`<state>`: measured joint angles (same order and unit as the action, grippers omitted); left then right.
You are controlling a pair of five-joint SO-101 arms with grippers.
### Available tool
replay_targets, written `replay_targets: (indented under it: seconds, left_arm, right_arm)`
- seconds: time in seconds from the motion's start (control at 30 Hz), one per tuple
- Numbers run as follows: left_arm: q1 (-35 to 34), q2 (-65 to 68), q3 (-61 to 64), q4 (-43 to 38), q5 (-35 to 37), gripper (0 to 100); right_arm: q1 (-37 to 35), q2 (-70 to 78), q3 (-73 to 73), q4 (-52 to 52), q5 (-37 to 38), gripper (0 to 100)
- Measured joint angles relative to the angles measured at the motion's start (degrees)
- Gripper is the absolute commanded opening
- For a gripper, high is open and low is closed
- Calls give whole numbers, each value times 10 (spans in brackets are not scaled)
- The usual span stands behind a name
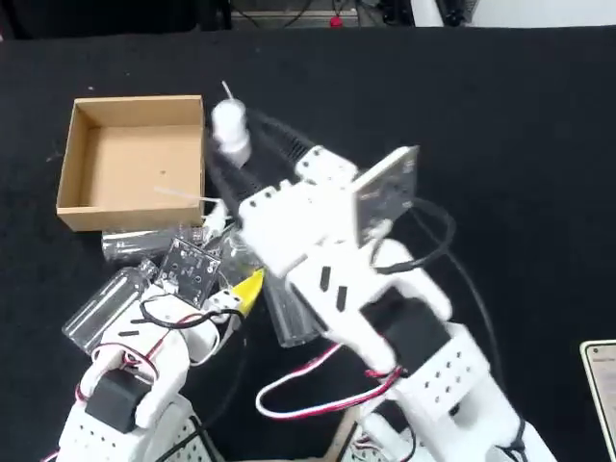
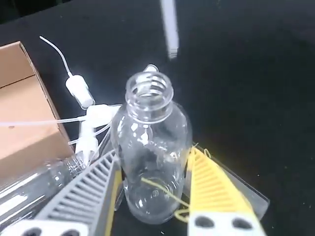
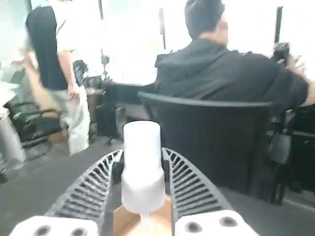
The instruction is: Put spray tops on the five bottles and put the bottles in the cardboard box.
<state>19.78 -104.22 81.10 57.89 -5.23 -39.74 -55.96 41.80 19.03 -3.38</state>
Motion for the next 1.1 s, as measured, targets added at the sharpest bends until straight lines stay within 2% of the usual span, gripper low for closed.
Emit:
replay_targets:
  seconds: [0.4,0.8,1.1]
  left_arm:
    - [0,0,0,0,0,76]
    - [0,0,0,0,0,76]
    - [0,0,0,0,0,76]
  right_arm:
    - [-13,0,37,-4,0,21]
    - [1,0,39,-72,0,21]
    - [7,0,105,-76,-38,21]
